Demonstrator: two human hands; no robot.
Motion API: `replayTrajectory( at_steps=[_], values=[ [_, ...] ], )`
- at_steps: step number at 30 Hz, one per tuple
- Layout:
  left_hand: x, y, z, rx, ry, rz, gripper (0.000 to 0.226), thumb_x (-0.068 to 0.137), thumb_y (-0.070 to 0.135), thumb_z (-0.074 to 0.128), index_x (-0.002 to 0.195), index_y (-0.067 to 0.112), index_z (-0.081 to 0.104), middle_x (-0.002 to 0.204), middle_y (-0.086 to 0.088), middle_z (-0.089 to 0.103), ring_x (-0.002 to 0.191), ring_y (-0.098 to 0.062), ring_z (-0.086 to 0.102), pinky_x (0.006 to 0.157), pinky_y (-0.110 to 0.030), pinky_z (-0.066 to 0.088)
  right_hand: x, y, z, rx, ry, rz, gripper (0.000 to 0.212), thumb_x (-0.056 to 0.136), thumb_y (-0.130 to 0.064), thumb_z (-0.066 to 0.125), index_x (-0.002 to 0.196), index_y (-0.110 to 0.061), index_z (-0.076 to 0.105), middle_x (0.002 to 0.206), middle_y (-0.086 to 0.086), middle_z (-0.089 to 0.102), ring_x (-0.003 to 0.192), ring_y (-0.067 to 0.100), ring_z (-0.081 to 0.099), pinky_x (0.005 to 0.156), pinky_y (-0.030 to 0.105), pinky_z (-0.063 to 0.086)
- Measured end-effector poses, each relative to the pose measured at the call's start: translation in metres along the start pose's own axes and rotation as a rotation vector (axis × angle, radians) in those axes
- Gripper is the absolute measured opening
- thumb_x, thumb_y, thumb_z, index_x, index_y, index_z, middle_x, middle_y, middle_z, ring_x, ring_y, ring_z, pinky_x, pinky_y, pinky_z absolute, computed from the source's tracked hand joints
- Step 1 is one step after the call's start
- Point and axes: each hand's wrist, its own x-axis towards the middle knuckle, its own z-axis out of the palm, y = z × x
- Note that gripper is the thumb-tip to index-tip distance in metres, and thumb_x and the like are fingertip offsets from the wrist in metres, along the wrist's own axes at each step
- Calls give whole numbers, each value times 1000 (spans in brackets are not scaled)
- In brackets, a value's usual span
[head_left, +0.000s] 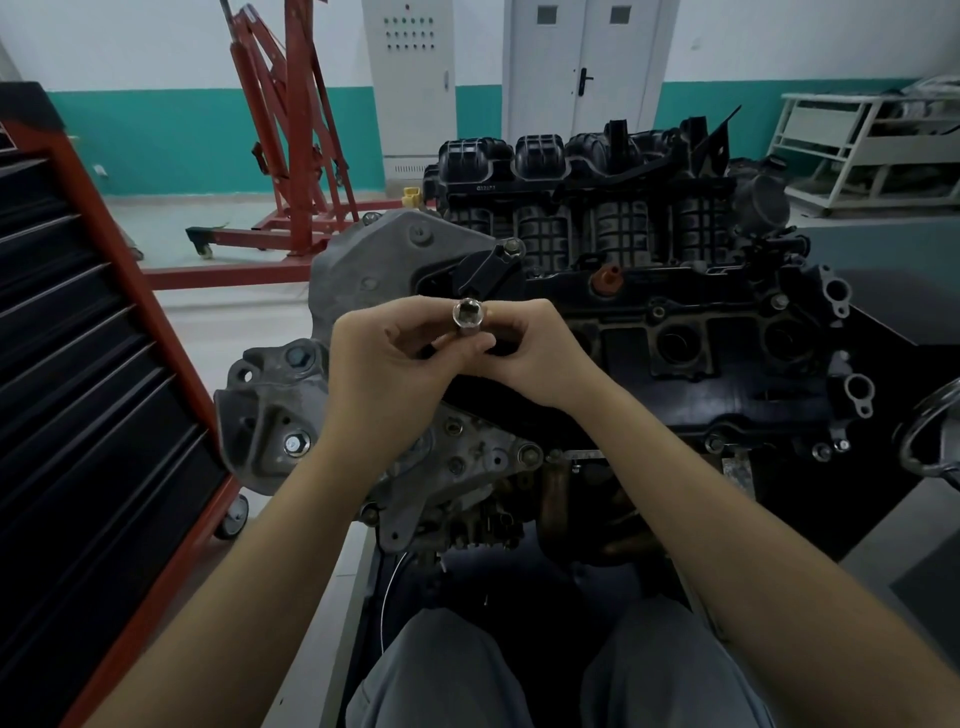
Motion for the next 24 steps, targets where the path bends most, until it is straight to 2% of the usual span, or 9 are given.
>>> replayTrajectory(
  at_steps=[2,5,8,10,13,16,19,22,24],
  values=[
    [0,-1,0,-28,-39,-12,25,77,-6,74,98,6,72,91,-1,73,87,-12,72,81,-26,56,1,0,1,4,-17,7,22,81,4,72,102,-1,70,98,15,72,95,23,70,88,40,55],
    [0,-1,0,13,-59,-21,23,75,-3,77,97,5,73,92,-2,73,87,-13,71,82,-28,57,0,-1,1,-13,4,13,19,79,1,74,95,-9,72,90,10,73,88,20,71,84,39,56],
    [1,0,1,47,12,-17,22,69,5,84,87,9,73,86,3,73,80,-10,71,75,-23,56,0,0,0,-34,32,24,15,76,-2,79,89,-1,72,86,12,73,84,23,71,80,43,56],
    [0,1,2,31,27,-15,21,71,3,82,88,11,73,87,5,73,81,-9,71,76,-22,56,0,0,-1,-20,29,12,19,77,-1,78,93,3,71,89,15,72,87,24,71,82,45,56],
    [1,1,0,-47,-57,-32,24,77,-6,73,96,8,72,92,0,74,88,-12,72,82,-25,55,-1,0,0,1,7,-16,21,80,3,73,100,5,69,95,18,72,93,25,70,85,39,56],
    [1,0,-2,-38,-126,-35,25,78,-7,73,100,4,72,94,-6,73,92,-16,71,85,-31,56,0,1,1,7,25,-4,16,78,2,74,94,0,71,90,15,73,88,24,71,82,40,57],
    [1,2,0,34,-70,1,30,69,3,83,96,8,71,90,-3,73,85,-11,70,80,-24,56,0,0,-1,-23,46,1,17,77,0,77,92,-4,72,88,10,73,85,20,71,80,39,57],
    [1,2,1,47,17,18,25,67,7,85,89,10,73,85,5,72,78,-8,71,74,-20,56,0,0,-1,-23,29,-3,18,77,-2,77,94,1,71,90,13,73,88,22,71,81,36,57],
    [2,2,1,5,22,-2,26,70,4,82,91,15,73,86,9,72,79,-7,71,75,-20,55,0,0,0,-7,-2,-4,20,81,2,73,100,4,70,96,16,72,94,24,70,86,38,56]
  ],
)
